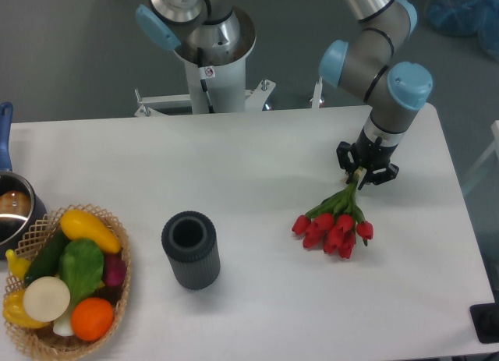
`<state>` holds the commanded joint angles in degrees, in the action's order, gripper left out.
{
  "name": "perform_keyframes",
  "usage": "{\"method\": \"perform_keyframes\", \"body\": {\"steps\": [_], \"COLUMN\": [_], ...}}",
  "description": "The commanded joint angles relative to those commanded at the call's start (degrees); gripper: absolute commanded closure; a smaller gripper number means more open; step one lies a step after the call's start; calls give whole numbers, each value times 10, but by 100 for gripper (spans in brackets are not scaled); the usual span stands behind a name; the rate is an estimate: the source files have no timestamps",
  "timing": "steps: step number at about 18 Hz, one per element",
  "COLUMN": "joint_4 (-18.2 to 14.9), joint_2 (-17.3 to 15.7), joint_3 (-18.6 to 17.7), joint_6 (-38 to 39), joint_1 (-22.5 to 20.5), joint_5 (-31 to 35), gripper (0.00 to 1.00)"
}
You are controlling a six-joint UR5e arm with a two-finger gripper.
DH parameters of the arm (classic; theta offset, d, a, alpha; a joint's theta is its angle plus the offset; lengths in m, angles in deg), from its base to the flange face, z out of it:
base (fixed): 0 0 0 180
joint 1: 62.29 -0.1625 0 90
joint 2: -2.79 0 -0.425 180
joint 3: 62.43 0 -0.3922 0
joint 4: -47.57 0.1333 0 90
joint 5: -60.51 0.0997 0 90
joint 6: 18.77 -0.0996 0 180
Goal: Pick up the flowers from the table
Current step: 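Close the gripper on the tulip stems, then lift the held tulips up off the table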
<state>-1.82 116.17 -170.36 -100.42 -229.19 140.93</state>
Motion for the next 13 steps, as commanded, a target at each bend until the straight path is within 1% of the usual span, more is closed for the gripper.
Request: {"method": "perform_keyframes", "body": {"steps": [7,11,13], "joint_4": [0,-7,-6], "joint_2": [0,-8,-16], "joint_3": [12,46,57], "joint_6": [-1,0,3], "joint_1": [-1,-2,-2], "joint_5": [-1,-9,-24], "gripper": [89,89,89]}}
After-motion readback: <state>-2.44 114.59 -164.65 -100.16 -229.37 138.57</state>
